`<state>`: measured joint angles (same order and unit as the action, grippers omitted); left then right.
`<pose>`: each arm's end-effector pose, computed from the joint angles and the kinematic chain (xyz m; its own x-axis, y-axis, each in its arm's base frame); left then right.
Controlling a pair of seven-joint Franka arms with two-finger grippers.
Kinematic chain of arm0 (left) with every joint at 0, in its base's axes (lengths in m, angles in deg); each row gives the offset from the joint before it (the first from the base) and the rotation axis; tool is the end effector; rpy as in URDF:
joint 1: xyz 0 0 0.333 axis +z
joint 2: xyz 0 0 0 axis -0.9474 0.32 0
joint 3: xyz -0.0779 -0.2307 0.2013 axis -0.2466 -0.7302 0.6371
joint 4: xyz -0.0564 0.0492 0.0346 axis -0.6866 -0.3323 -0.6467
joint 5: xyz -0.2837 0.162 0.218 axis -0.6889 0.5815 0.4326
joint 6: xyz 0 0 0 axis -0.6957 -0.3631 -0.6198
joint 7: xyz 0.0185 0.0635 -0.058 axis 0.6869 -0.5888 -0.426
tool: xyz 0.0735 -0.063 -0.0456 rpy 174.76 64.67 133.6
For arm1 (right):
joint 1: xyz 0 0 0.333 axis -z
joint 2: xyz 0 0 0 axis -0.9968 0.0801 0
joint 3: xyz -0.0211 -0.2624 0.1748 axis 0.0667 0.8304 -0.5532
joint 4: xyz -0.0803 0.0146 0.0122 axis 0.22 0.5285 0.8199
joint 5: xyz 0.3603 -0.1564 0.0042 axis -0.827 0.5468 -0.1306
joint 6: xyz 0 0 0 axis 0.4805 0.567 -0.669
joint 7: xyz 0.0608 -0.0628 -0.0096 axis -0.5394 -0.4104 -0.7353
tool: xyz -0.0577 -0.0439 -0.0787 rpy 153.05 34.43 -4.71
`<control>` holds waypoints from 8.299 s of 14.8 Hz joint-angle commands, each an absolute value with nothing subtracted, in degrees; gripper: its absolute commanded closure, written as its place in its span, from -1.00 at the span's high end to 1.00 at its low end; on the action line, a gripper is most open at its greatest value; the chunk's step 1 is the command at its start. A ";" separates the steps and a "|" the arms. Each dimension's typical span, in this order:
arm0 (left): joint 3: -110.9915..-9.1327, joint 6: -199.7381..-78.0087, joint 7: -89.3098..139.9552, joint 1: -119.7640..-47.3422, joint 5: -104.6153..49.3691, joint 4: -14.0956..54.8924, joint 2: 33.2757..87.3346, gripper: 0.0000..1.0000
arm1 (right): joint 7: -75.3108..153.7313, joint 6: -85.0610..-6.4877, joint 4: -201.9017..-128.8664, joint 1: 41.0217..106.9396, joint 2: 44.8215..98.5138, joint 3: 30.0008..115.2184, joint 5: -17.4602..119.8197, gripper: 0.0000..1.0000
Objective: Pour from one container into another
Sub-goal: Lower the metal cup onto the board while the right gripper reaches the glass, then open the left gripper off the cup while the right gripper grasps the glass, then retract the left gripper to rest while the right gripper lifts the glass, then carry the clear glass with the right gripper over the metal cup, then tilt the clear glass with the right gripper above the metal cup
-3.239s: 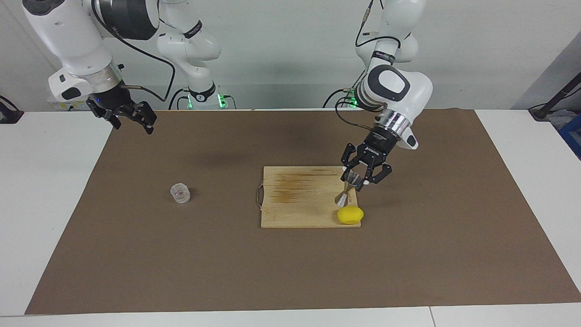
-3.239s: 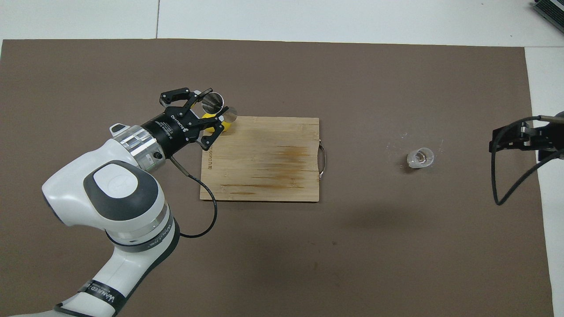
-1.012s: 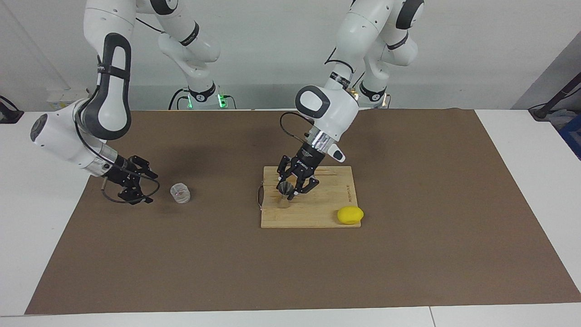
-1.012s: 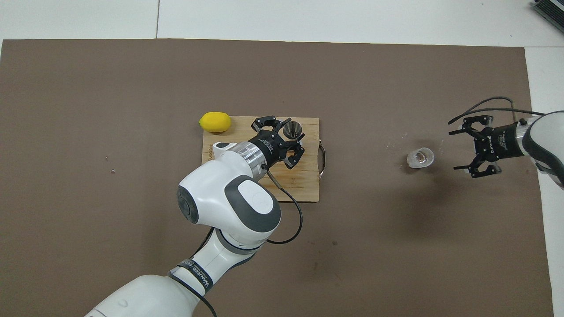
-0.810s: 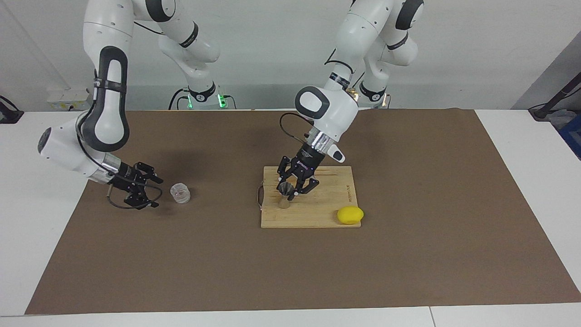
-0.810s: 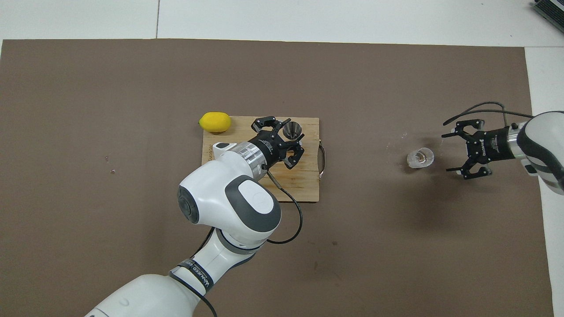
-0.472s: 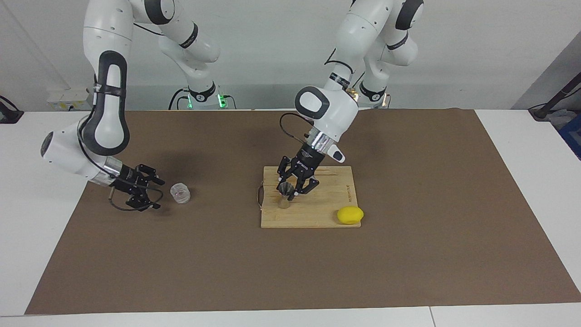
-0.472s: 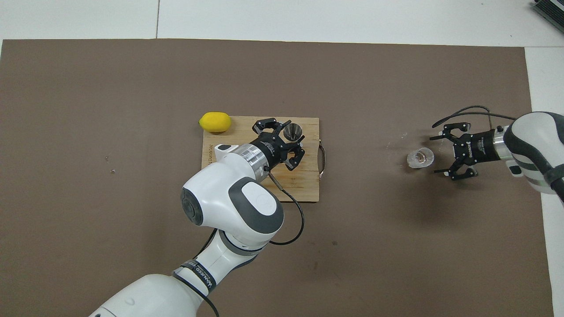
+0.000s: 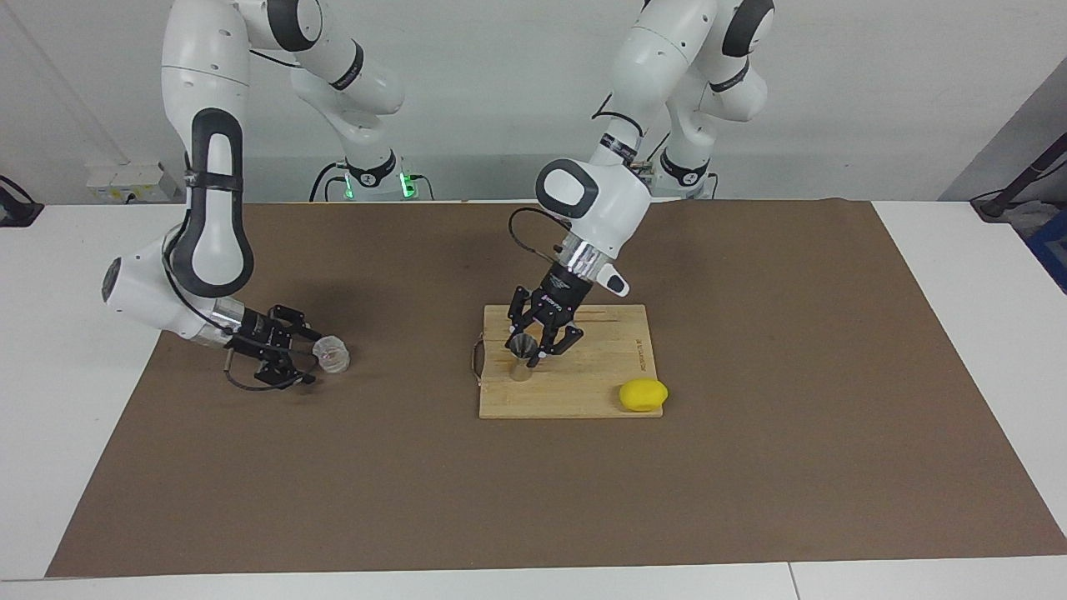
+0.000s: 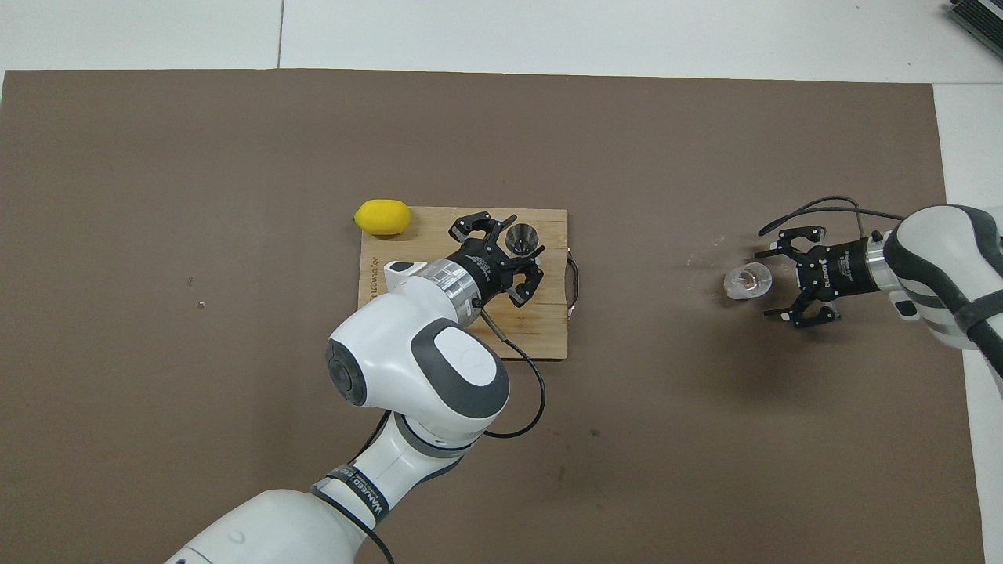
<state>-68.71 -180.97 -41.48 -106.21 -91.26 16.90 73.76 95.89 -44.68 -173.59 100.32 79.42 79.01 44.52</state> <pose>0.5082 -0.3908 0.3446 -0.3658 0.5056 -0.7814 0.7747 0.6307 0.0454 0.5787 -0.1101 0.2591 0.0690 -0.8119 -0.5796 -0.9964 -0.0848 0.0001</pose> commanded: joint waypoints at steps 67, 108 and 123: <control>-66.00 -90.56 40.68 -64.92 -5.83 9.08 44.11 1.00 | 146.78 -48.59 -153.39 67.57 78.30 78.93 65.85 -1.00; -60.64 -90.23 40.94 -70.81 -5.91 9.37 42.77 1.00 | 150.83 -42.88 -147.59 56.23 82.52 78.67 94.43 -1.00; -60.64 -90.14 40.94 -70.72 -5.91 9.37 42.77 1.00 | 150.83 -41.73 -144.95 58.16 82.61 78.76 86.78 -1.00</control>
<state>-60.57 -90.80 40.93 -71.01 -5.70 8.60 43.92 149.60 -42.50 -146.85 57.56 81.80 79.18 88.23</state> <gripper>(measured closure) 0.000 0.489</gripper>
